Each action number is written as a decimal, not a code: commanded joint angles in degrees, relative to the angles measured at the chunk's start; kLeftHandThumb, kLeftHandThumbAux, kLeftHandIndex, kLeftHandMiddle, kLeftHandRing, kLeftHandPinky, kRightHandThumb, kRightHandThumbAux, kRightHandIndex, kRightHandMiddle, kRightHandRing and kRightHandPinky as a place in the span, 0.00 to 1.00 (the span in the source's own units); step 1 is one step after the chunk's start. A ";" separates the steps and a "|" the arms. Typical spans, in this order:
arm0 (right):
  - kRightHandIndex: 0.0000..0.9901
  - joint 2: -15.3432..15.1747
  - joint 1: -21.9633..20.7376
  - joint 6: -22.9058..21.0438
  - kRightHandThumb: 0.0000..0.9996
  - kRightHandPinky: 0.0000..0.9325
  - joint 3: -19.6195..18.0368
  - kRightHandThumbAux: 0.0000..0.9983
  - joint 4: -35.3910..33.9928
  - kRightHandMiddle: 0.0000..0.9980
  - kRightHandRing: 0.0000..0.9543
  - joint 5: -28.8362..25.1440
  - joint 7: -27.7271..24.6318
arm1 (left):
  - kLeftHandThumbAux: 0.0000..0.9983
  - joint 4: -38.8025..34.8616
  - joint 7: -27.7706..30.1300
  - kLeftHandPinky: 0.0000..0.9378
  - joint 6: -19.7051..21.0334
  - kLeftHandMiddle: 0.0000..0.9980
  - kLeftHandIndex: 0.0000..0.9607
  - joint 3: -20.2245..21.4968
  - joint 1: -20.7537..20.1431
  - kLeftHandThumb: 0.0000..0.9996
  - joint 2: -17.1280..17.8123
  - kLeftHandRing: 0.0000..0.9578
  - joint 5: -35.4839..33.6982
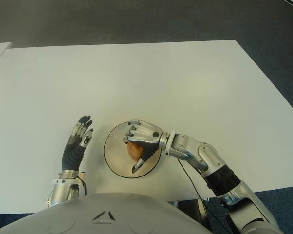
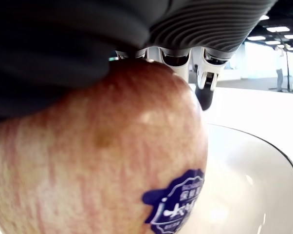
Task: Put the apples into the plate.
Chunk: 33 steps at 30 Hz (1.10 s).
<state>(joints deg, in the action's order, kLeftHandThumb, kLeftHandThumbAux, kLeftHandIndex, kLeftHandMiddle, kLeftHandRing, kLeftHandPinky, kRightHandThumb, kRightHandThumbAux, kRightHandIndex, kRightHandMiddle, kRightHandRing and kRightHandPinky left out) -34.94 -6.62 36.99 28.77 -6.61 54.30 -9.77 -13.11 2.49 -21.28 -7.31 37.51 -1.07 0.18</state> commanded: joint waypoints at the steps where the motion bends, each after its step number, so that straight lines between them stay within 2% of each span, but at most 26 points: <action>1: 0.00 -0.12 -0.44 0.72 0.01 0.00 -0.21 0.38 -0.15 0.00 0.00 -0.89 -0.22 | 0.51 0.87 -1.00 0.00 -0.65 0.00 0.00 0.33 0.20 0.05 0.02 0.00 1.20; 15: 0.00 -0.19 -0.70 1.29 0.00 0.00 -0.77 0.32 0.81 0.00 0.00 -1.89 -0.39 | 0.52 0.92 -1.22 0.00 -0.37 0.00 0.00 -0.30 -0.14 0.04 -0.41 0.00 1.50; 33: 0.00 0.07 -1.27 1.65 0.01 0.00 -0.74 0.32 1.70 0.00 0.00 -2.18 -0.13 | 0.53 0.72 -1.44 0.00 -0.79 0.00 0.00 -0.34 -0.03 0.03 -0.67 0.00 1.04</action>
<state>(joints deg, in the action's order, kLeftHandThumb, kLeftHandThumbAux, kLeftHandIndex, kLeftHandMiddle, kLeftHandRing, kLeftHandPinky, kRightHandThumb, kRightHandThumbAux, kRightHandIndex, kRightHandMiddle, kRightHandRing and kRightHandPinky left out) -34.92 -7.09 38.10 28.22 -5.13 52.72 -9.89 -12.93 1.37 -22.30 -7.67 37.27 -1.79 1.21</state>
